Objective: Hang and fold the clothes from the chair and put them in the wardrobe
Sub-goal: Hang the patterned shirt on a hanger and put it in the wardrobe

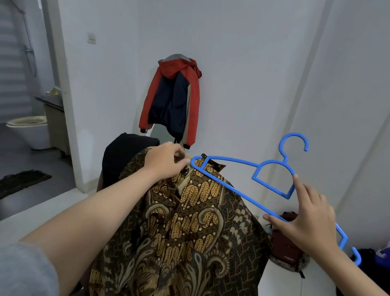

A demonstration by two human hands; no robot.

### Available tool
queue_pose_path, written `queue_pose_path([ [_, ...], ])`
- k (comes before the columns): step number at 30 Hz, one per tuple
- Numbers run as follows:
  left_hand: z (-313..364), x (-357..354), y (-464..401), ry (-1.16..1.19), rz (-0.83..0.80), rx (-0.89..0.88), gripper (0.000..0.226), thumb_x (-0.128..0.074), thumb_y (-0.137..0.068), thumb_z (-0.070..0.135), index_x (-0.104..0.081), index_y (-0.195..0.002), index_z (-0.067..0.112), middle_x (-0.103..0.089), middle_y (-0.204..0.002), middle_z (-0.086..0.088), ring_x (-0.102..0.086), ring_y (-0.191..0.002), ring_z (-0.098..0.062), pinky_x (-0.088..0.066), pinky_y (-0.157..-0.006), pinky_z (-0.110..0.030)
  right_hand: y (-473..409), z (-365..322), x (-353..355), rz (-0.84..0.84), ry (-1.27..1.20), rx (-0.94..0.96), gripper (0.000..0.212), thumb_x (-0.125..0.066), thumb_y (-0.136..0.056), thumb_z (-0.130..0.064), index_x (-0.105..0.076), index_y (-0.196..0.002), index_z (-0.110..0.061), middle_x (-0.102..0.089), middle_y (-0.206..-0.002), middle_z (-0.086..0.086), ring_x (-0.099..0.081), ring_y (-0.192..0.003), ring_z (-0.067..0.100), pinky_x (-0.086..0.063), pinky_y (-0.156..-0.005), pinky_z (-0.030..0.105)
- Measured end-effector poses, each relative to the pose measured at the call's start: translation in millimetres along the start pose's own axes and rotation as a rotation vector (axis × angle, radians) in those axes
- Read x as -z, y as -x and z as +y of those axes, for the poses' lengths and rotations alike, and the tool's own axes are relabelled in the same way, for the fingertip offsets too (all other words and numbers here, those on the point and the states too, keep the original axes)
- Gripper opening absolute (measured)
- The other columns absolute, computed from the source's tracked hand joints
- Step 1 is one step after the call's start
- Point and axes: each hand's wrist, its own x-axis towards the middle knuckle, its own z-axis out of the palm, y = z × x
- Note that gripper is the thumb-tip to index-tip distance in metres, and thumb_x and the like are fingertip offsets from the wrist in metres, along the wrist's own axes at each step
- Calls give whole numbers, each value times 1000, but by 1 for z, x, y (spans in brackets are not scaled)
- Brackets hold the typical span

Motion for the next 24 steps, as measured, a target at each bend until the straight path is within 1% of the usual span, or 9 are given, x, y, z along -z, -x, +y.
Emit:
queue_pose_path([
  [3,4,6,-7,-18,-70,78,32,-65,-80,44,-61,-103,23,-64,-96,9,-59,-90,-12,-47,-73,-29,-3,1,-1,3,9,7,109,-51,-58,-78,-37,-143,-12,-58,-107,5,-53,-81,26,-42,-63,33],
  [7,6,16,-9,-1,-150,132,24,-64,-78,20,-55,-100,24,-67,-95,4,-63,-91,-18,-50,-72,-34,-5,-1,-3,0,15,15,110,-71,-58,-72,-36,-143,-11,-58,-108,7,-52,-81,27,-41,-64,34],
  [9,5,18,-3,107,-206,145,29,-59,-77,1,-57,-98,22,-64,-102,-1,-68,-82,-20,-56,-72,-39,-5,-2,-3,2,20,15,110,-67,-58,-74,-36,-143,-11,-58,-108,7,-53,-80,27,-41,-63,33],
  [11,1,19,4,156,-231,128,43,-54,-73,-13,-63,-98,21,-61,-116,-4,-65,-88,-18,-58,-72,-37,-4,-4,-2,-3,24,14,109,-56,-58,-78,-37,-142,-11,-58,-107,6,-53,-79,26,-40,-62,32],
  [13,-4,21,8,159,-223,95,45,-52,-73,-12,-69,-99,21,-61,-124,-2,-59,-92,-15,-56,-74,-31,-4,-5,-1,-4,20,19,109,-50,-58,-79,-38,-142,-11,-58,-107,5,-53,-78,26,-40,-62,32],
  [16,-8,25,6,126,-198,81,20,-57,-82,16,-76,-84,24,-71,-108,3,-65,-91,-18,-53,-80,-31,-6,-6,-1,9,19,35,109,-61,-58,-76,-38,-142,-11,-58,-109,6,-53,-80,26,-41,-62,33],
  [19,-5,24,1,139,-193,100,24,-67,-81,39,-74,-74,16,-72,-87,1,-63,-82,-11,-52,-79,-31,-7,-6,-2,13,12,36,111,-79,-54,-65,-38,-142,-11,-58,-108,6,-53,-80,27,-41,-63,33],
  [22,1,19,1,201,-171,151,12,-79,-72,16,-70,-80,12,-62,-70,7,-56,-69,-7,-52,-79,-31,-6,-5,-2,16,17,43,112,-80,-53,-63,-38,-142,-10,-58,-108,6,-53,-79,26,-42,-62,34],
  [24,2,18,3,243,-208,184,21,-77,-70,5,-68,-87,13,-56,-69,5,-55,-71,-14,-51,-80,-33,-6,-2,-1,21,12,43,111,-81,-53,-62,-38,-142,-10,-59,-108,7,-54,-79,27,-41,-62,34],
])
